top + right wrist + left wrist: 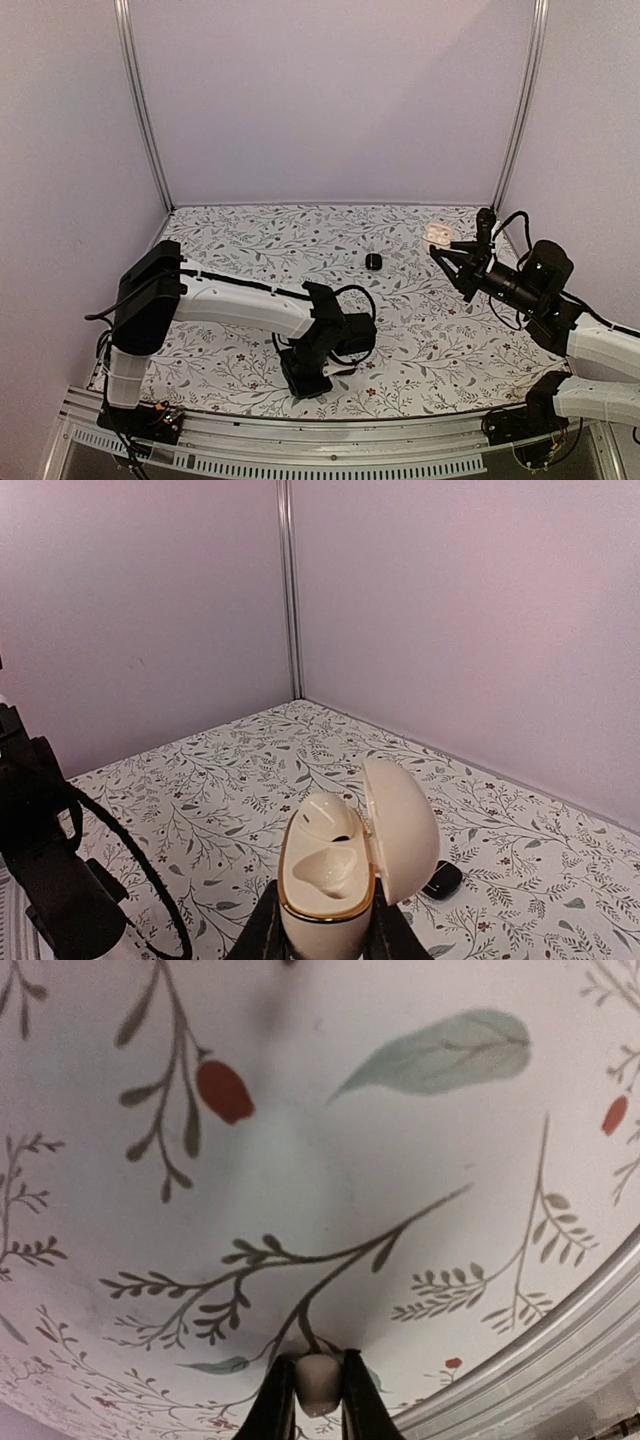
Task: Insert the wireless bluetooth earbuds into the charging case
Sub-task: Pick up the right earbud from the center of the board, then place the right earbud in the right side groove of the charging case.
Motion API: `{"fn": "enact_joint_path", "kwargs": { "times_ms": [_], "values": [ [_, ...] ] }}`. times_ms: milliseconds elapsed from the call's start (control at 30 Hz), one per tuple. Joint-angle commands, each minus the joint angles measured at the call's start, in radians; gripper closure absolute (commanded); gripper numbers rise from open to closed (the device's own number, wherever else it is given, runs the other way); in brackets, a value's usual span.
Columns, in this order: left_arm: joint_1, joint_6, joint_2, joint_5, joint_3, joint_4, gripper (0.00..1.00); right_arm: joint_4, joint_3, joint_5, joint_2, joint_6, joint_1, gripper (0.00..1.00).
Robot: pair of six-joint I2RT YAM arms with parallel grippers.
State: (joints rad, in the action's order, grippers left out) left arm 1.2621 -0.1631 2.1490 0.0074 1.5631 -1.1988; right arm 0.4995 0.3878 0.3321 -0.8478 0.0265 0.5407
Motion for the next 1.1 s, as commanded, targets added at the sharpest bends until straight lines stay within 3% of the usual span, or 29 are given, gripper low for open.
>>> {"fn": "enact_joint_path", "kwargs": {
  "times_ms": [0,267,633,1067],
  "values": [
    [-0.053,-0.016,-0.094,-0.067,-0.052,0.215,1.0,0.011,0.032,0.028,-0.017,0.01,-0.005,1.0],
    [-0.102,-0.023,-0.355,-0.245,-0.122,0.51,1.0,0.043,0.053,0.085,-0.079,0.024,-0.005,1.0],
    [-0.104,0.103,-0.809,-0.113,-0.411,1.272,1.0,0.17,0.113,0.334,-0.215,0.08,0.001,1.0],
    [-0.037,0.216,-0.672,0.006,-0.284,1.358,1.0,0.267,0.125,0.443,-0.309,0.008,0.13,1.0]
  ]
}}
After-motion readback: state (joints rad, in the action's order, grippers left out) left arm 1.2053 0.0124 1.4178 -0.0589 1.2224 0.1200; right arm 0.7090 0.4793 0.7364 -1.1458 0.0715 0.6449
